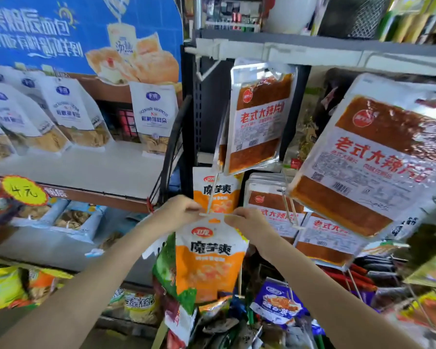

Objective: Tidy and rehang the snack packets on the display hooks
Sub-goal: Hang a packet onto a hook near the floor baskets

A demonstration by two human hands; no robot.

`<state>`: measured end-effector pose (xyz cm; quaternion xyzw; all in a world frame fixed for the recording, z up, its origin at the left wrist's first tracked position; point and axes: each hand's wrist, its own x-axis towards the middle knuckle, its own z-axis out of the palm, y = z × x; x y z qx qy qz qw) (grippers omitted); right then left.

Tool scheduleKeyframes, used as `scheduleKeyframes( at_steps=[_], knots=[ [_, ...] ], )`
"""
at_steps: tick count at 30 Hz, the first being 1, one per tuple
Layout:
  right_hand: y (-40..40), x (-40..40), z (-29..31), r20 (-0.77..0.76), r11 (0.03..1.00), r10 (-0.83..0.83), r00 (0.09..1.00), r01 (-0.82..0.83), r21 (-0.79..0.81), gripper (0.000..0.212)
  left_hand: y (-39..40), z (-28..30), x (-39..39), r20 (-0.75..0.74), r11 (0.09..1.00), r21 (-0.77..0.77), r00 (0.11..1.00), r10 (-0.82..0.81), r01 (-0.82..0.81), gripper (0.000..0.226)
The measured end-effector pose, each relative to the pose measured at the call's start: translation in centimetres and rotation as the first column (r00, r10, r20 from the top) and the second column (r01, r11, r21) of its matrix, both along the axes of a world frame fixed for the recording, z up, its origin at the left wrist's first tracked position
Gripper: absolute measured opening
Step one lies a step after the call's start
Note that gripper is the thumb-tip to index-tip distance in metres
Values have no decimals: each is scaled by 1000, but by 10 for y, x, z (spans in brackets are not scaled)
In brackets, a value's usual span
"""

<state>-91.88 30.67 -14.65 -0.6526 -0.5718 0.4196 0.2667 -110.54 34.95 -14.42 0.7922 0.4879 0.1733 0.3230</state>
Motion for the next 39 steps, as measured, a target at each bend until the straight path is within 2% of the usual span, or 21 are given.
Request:
scheduleKeyframes(
  at_steps=[2, 8, 10, 13, 15, 18, 21, 23, 26, 28, 30, 33, 35, 37, 39],
  knots=[
    [8, -7, -1, 31, 998, -36, 999, 34, 47, 30, 13, 0, -2, 3, 999, 28, 999, -31, 31, 20],
    [17, -13, 1, 60, 997, -14, 998, 9, 82, 28, 28, 4, -6, 28, 976, -75, 979, -201, 203, 18],
    [18, -14, 2, 73, 996, 5, 997, -11, 83, 17, 30, 2, -7, 42, 968, -100, 973, -225, 228, 22],
    [22, -13, 4, 100, 996, 0, 995, -10, 92, 19, 34, 2, -6, 75, 960, -99, 964, -255, 262, 22],
    [25, -13, 7, 121, 995, 10, 993, -21, 96, 22, 38, 5, -7, 82, 952, -149, 962, -259, 269, 20],
    [26, -17, 9, 150, 996, 40, 988, -51, 68, 15, 45, 9, -9, -16, 949, -171, 962, -273, 266, 13],
    [31, -20, 4, 247, 992, -18, 969, -13, 123, 13, 53, 3, -2, -187, 978, -47, 960, -210, 205, 18],
    [40, -18, 1, 462, 970, -117, 879, 1, 244, 16, 55, -2, 7, -243, 983, 128, 965, -100, 133, 19],
    [54, -19, 8, 623, 958, -190, 759, 3, 288, 24, 58, -3, 23, -311, 907, 416, 947, 77, 63, 20],
    [62, -21, 12, 659, 958, -217, 720, 26, 286, 18, 60, -1, 34, -365, 872, 490, 907, 211, -6, 24],
    [66, -21, 14, 638, 953, -248, 729, 64, 297, 20, 64, 1, 41, -296, 879, 455, 906, 302, -144, 27],
    [63, -12, 17, 571, 955, -219, 791, 54, 292, 32, 62, 10, 42, -48, 884, 368, 943, 329, -290, 28],
    [54, -3, 23, 529, 948, -181, 829, 4, 318, 33, 50, 19, 41, 122, 826, 442, 935, 332, -351, 23],
    [41, 7, 37, 466, 927, -142, 873, -47, 371, 32, 32, 29, 43, 297, 748, 542, 920, 255, -382, 16],
    [24, 16, 56, 428, 880, -135, 894, -90, 466, 30, 15, 37, 55, 321, 707, 645, 942, 95, -291, 15]
  ],
)
